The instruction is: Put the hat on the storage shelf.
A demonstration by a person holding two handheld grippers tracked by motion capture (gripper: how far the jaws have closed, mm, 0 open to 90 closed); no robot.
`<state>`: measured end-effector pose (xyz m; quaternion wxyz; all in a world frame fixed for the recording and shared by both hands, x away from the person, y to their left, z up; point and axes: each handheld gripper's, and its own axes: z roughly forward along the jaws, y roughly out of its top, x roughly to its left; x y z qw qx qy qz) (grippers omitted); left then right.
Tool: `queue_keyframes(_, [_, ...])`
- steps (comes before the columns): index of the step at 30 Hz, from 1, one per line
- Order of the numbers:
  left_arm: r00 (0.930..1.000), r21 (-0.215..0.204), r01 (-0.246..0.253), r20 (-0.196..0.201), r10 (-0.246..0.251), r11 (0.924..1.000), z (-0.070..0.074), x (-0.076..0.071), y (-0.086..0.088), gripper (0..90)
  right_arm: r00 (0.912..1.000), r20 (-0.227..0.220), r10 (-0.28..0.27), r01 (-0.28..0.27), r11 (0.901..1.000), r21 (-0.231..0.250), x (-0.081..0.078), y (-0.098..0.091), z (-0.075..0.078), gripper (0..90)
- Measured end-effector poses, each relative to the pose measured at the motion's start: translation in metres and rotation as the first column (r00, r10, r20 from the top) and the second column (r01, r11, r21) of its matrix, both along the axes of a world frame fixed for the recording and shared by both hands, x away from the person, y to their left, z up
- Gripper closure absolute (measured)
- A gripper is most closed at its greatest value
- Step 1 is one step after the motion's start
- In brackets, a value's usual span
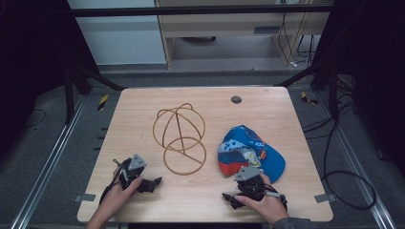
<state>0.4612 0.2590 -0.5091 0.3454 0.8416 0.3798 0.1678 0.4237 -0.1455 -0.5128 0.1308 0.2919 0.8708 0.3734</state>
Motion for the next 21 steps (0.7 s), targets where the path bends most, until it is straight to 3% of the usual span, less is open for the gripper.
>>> queue_keyframes(11, [1.0, 0.0, -0.002, 0.0, 0.002, 1.0, 0.0, 0.0, 0.0, 0.0, 0.9999, 0.0, -0.015, 0.015, 0.9999, 0.0, 0.001, 0.0, 0.0, 3.8])
queue_keyframes(14, [1.0, 0.0, -0.002, 0.001, 0.002, 1.0, 0.0, 0.0, 0.0, 0.0, 0.9994, -0.009, -0.033, 0.033, 0.9992, -0.022, 0.002, -0.003, 0.003, 6.7])
queue_keyframes(21, [1.0, -0.001, -0.003, 0.0, 0.003, 1.0, 0.0, 0.0, 0.0, 0.0, 0.9969, 0.047, -0.062, 0.063, 0.9978, -0.019, -0.004, -0.013, 0.013, 9.3])
